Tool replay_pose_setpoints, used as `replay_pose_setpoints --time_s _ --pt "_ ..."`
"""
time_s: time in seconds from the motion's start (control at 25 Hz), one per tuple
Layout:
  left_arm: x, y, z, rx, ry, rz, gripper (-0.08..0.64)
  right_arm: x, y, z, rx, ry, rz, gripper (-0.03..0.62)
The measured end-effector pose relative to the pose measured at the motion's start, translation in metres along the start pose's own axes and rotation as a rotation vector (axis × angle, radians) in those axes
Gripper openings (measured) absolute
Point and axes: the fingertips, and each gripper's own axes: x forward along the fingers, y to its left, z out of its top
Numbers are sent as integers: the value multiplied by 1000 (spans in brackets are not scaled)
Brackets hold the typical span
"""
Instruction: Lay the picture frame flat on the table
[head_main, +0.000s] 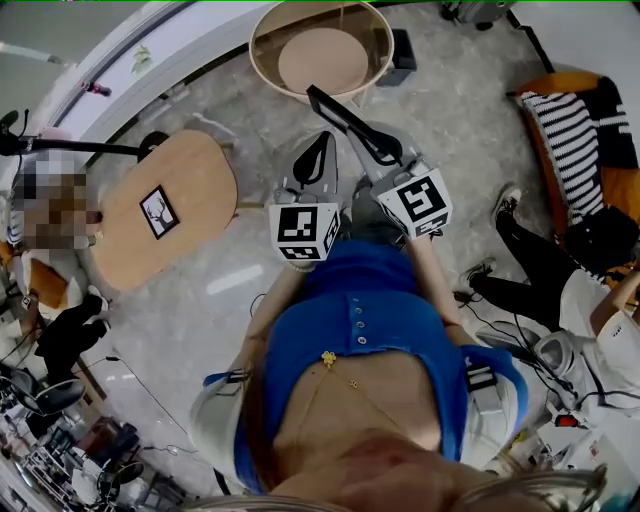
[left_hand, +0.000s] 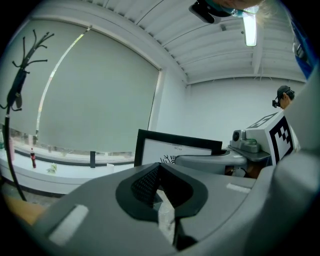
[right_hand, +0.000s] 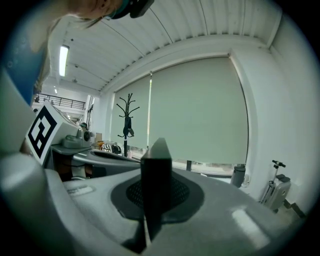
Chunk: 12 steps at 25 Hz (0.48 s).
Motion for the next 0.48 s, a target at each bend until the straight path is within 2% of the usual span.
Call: replay_pose_setpoints --time_s 0.2,0.48 --pt "15 21 5 -7 -3 33 0 23 -9 1 1 -2 31 12" --pt "77 48 14 -7 0 63 0 71 -58 3 6 -12 64 12"
